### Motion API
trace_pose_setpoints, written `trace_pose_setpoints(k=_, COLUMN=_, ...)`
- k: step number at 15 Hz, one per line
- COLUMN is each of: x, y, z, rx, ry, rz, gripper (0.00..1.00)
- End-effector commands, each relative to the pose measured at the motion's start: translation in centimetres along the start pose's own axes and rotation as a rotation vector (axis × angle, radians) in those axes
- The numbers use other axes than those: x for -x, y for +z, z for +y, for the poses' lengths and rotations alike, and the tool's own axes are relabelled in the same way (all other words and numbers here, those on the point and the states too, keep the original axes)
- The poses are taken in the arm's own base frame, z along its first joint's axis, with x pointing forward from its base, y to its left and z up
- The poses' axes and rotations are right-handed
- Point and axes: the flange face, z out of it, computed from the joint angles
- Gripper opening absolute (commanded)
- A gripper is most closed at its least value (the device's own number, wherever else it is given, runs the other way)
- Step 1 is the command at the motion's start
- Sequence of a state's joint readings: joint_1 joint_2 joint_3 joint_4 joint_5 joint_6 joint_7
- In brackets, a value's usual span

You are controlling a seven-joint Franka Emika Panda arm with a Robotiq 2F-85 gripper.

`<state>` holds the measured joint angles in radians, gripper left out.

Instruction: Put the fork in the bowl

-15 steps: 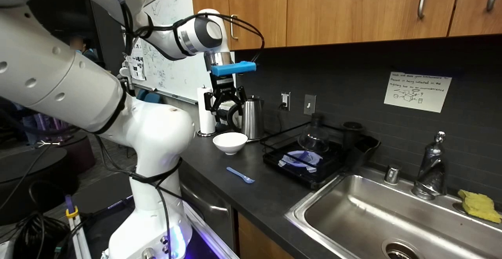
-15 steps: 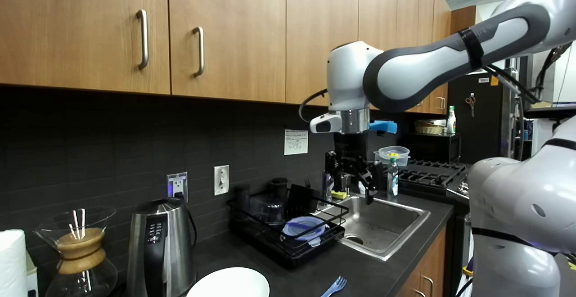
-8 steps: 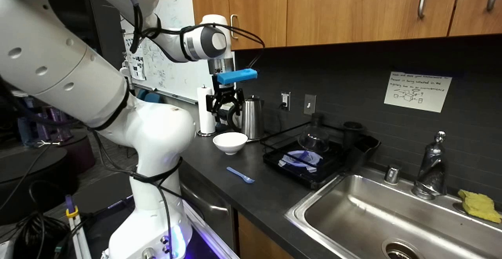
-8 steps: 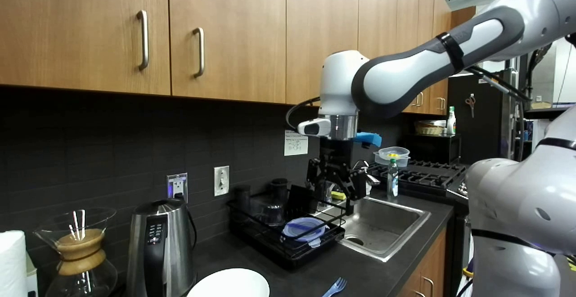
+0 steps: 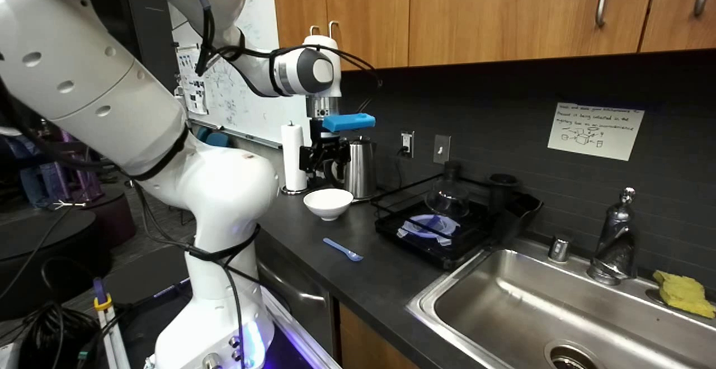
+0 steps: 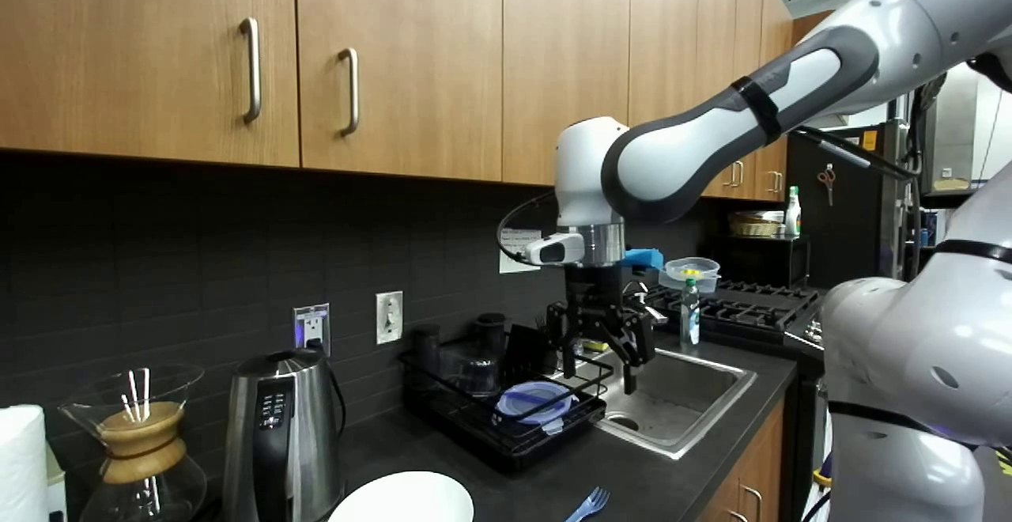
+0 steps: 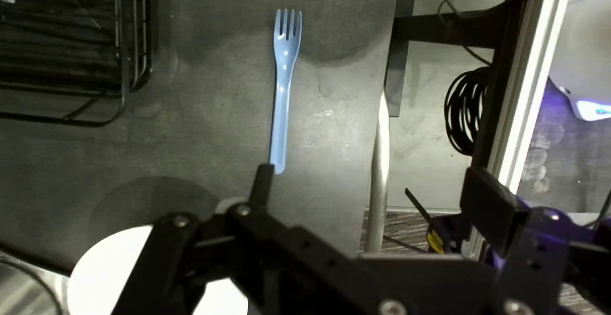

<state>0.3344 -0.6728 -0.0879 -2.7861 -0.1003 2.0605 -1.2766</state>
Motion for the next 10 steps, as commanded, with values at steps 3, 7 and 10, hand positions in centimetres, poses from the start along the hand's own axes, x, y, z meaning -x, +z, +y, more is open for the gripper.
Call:
trace_pose_setpoints(k=3, x=2.8, y=2.2, z=0.5, rx=-0.084, ry=-0.087, rz=-0.069, gripper=1.00)
trace_pose_setpoints(k=7, x=4.1, y=5.9, z=1.3, rx=-0.169, ry=0.029, rz=-0.086, gripper=1.00)
trace_pose_setpoints(k=10, x=2.7, y=8.8, z=1.7, rx=-0.219, ry=0.077, rz=-0.089, gripper=1.00)
